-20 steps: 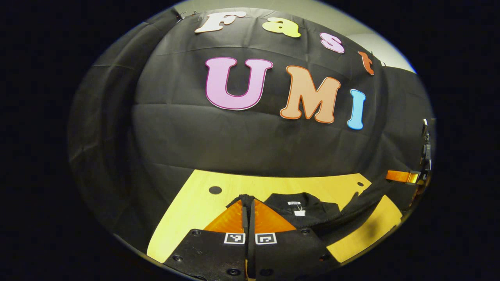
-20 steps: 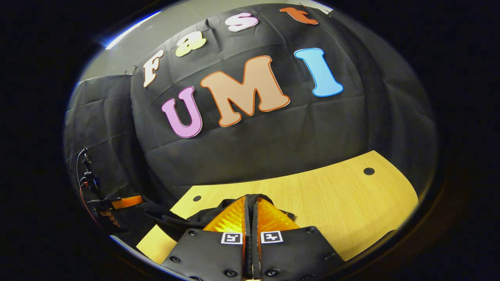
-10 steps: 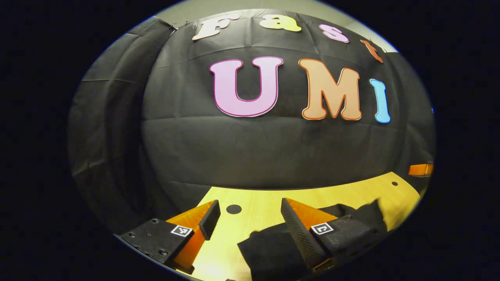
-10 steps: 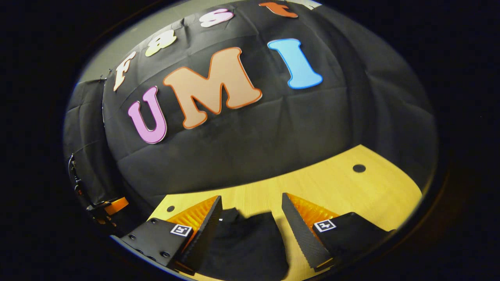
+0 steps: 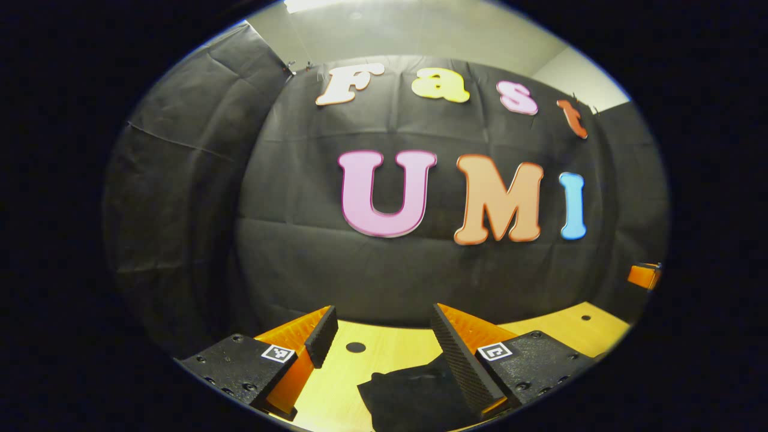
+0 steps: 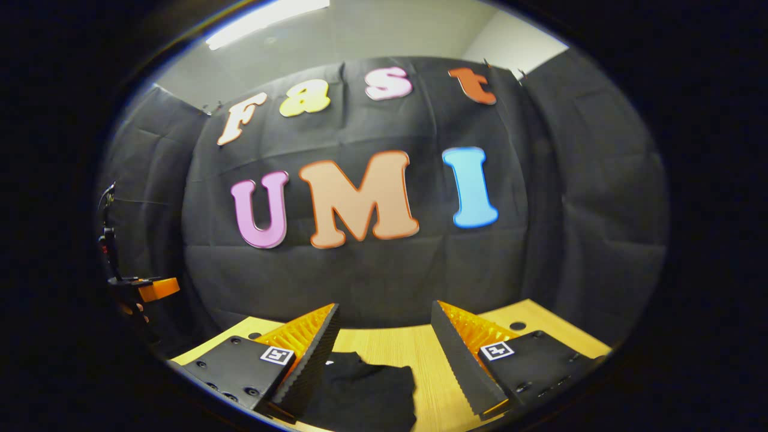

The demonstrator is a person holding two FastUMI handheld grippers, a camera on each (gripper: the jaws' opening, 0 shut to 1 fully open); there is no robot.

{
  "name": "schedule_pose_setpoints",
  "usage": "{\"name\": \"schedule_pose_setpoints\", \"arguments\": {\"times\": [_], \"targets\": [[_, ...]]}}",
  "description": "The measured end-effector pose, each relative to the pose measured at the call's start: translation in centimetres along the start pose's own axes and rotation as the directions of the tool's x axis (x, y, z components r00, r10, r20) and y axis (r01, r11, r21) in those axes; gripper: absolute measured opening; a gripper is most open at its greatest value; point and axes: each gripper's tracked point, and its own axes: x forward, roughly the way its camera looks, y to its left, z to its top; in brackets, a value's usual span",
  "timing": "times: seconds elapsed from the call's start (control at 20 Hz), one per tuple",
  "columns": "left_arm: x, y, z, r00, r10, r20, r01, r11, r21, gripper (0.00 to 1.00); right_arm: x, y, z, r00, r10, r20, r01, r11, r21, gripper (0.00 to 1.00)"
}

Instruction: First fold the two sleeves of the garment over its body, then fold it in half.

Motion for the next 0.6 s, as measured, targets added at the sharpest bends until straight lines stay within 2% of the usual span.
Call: {"name": "schedule_pose_setpoints", "arguments": {"times": [0.05, 0.1, 0.15, 0.2, 0.3, 0.45, 0.55, 0.6], "targets": [[-1.6, 0.0, 1.1, 1.000, -0.009, 0.027, 0.008, 1.000, 0.020, 0.96, -1.9, 0.4, 0.6, 1.000, -0.005, 0.025, 0.005, 1.000, -0.007, 0.96], [-3.1, -0.2, 2.0, 0.999, -0.024, 0.047, 0.022, 0.999, 0.043, 0.96, -3.8, 0.9, 1.2, 0.999, -0.008, 0.041, 0.008, 1.000, -0.001, 0.93], [-4.7, -0.5, 2.6, 0.997, -0.043, 0.058, 0.039, 0.998, 0.056, 0.96, -5.7, 1.5, 1.6, 0.999, -0.006, 0.050, 0.006, 1.000, 0.011, 0.96], [-6.4, -0.7, 3.2, 0.996, -0.059, 0.071, 0.054, 0.996, 0.065, 0.96, -7.4, 1.9, 1.8, 0.998, -0.005, 0.060, 0.004, 1.000, 0.018, 0.93], [-9.3, -0.7, 4.1, 0.993, -0.075, 0.096, 0.068, 0.995, 0.071, 0.96, -10.4, 2.3, 2.2, 0.997, -0.020, 0.080, 0.019, 1.000, 0.019, 0.94], [-12.3, -0.5, 4.4, 0.991, -0.088, 0.102, 0.081, 0.994, 0.077, 0.96, -13.5, 3.4, 2.0, 0.997, -0.010, 0.081, 0.008, 1.000, 0.025, 0.99], [-13.5, -0.5, 4.9, 0.989, -0.094, 0.112, 0.084, 0.993, 0.088, 0.94, -14.8, 3.7, 1.8, 0.997, -0.003, 0.075, 0.001, 0.999, 0.032, 0.96], [-14.4, -0.5, 5.6, 0.987, -0.099, 0.123, 0.087, 0.992, 0.095, 0.96, -15.2, 3.8, 1.8, 0.997, -0.004, 0.080, 0.001, 0.999, 0.040, 0.96]]}}
